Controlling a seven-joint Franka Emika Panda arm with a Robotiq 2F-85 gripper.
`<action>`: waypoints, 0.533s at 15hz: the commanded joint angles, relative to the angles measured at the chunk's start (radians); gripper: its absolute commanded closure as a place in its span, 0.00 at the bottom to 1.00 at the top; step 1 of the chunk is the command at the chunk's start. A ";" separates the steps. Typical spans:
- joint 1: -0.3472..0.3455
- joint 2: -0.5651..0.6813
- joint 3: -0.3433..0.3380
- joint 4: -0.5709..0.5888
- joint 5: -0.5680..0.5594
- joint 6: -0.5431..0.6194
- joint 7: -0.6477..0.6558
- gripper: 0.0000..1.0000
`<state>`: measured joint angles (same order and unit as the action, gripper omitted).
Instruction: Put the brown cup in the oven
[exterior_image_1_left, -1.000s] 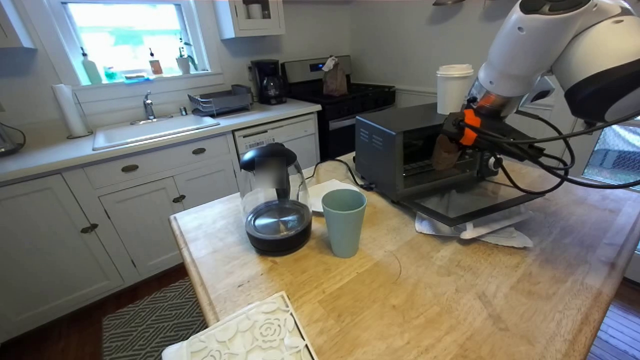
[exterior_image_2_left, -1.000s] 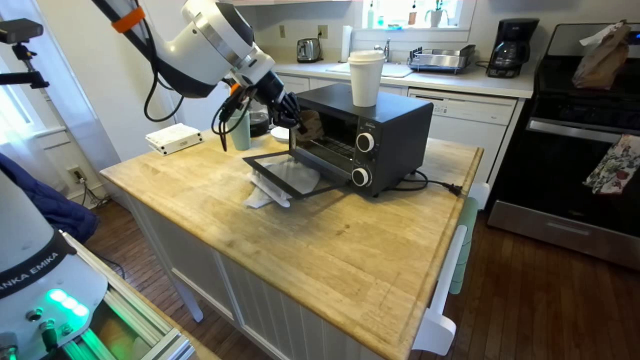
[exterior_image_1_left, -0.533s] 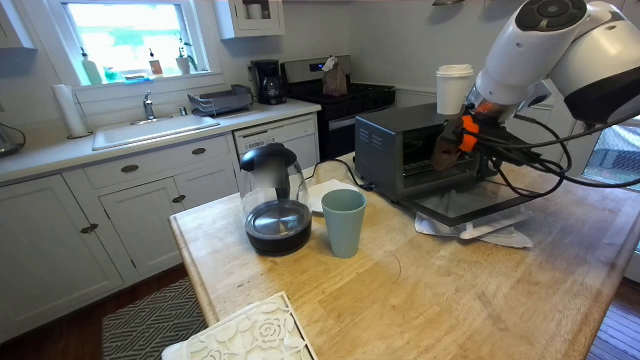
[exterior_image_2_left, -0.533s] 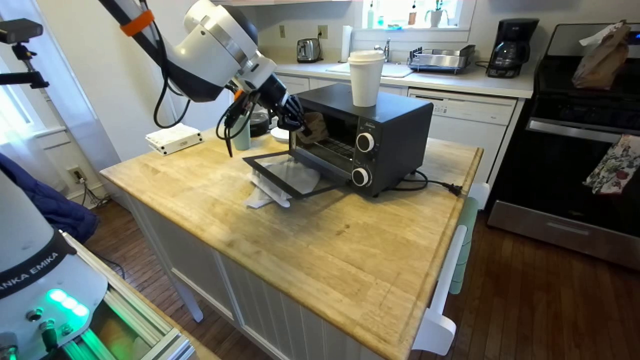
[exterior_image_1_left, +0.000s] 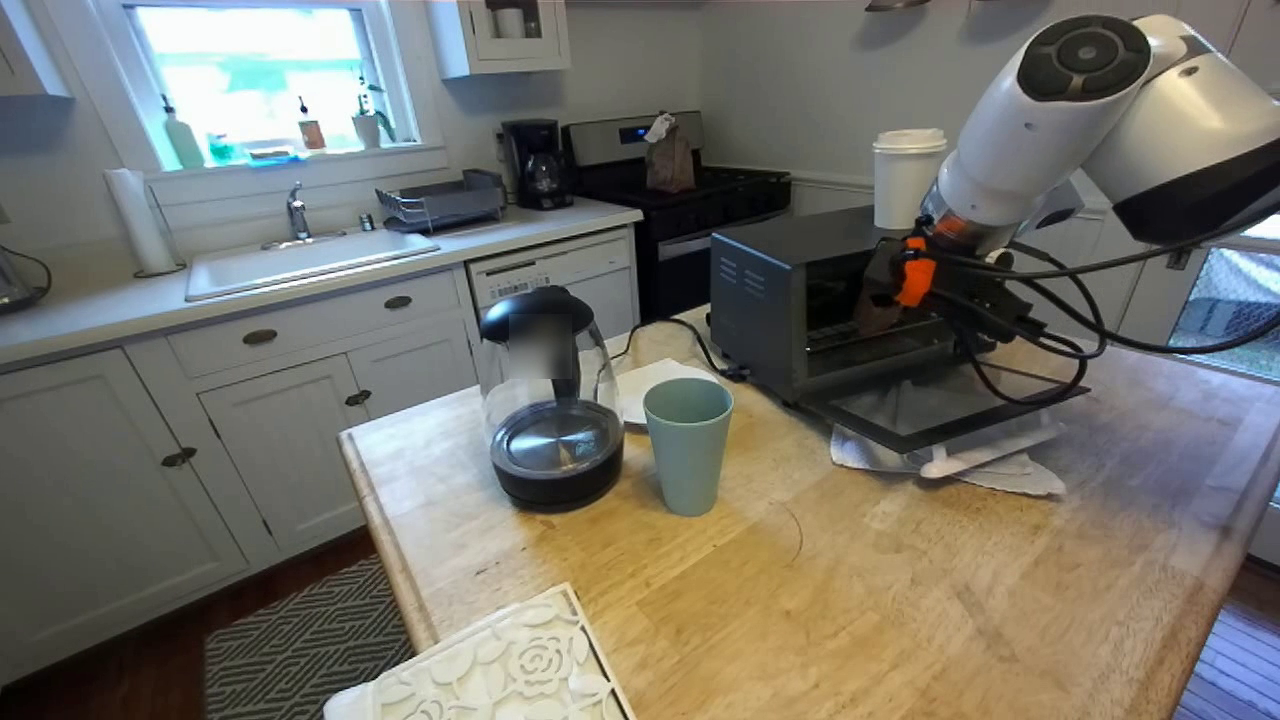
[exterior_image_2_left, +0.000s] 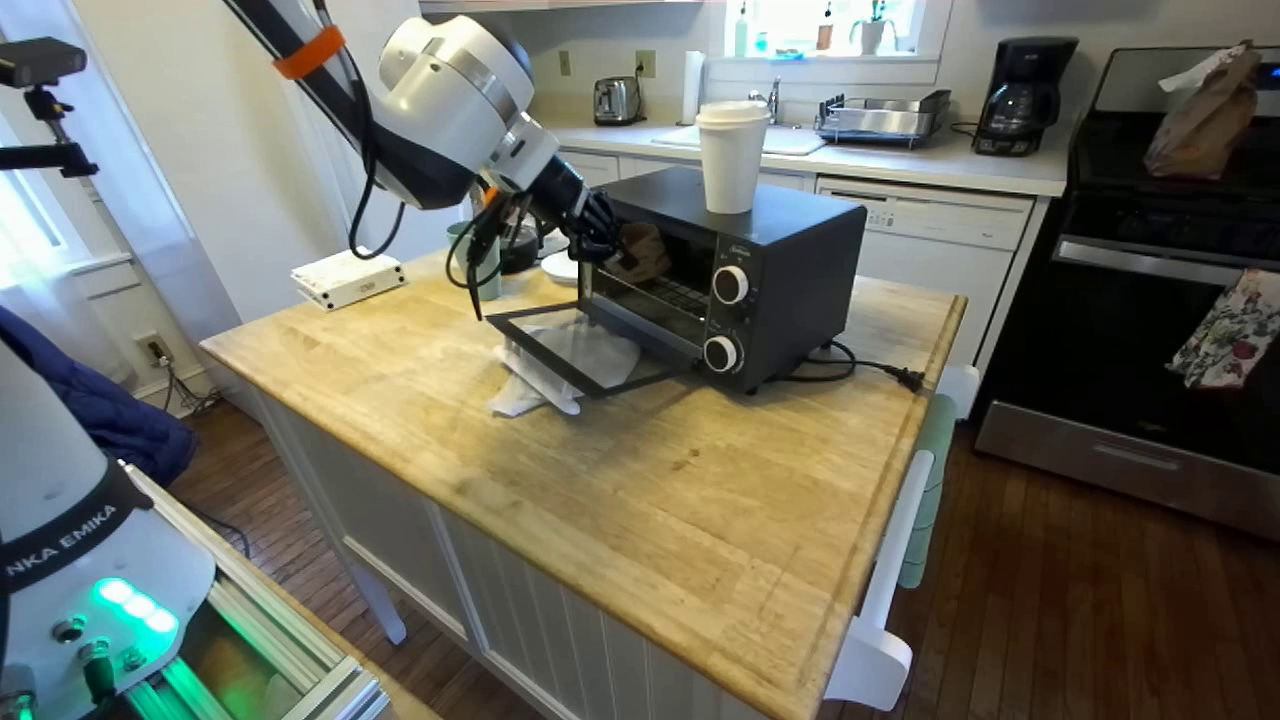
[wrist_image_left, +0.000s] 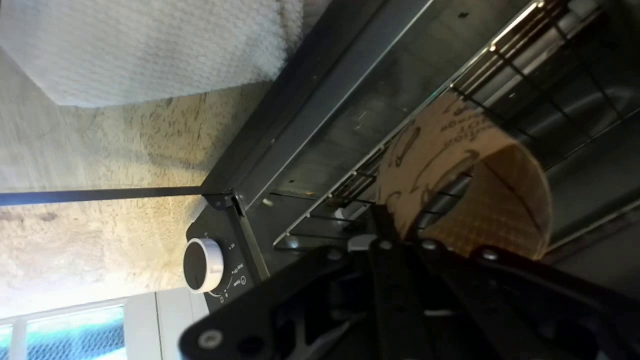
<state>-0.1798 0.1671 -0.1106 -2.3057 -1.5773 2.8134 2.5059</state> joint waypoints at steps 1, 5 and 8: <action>0.009 0.045 0.003 0.044 -0.091 -0.014 0.133 1.00; 0.011 0.080 0.008 0.065 -0.140 -0.036 0.217 1.00; 0.013 0.097 0.012 0.080 -0.168 -0.058 0.267 1.00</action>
<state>-0.1769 0.2299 -0.1020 -2.2640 -1.6833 2.7807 2.6816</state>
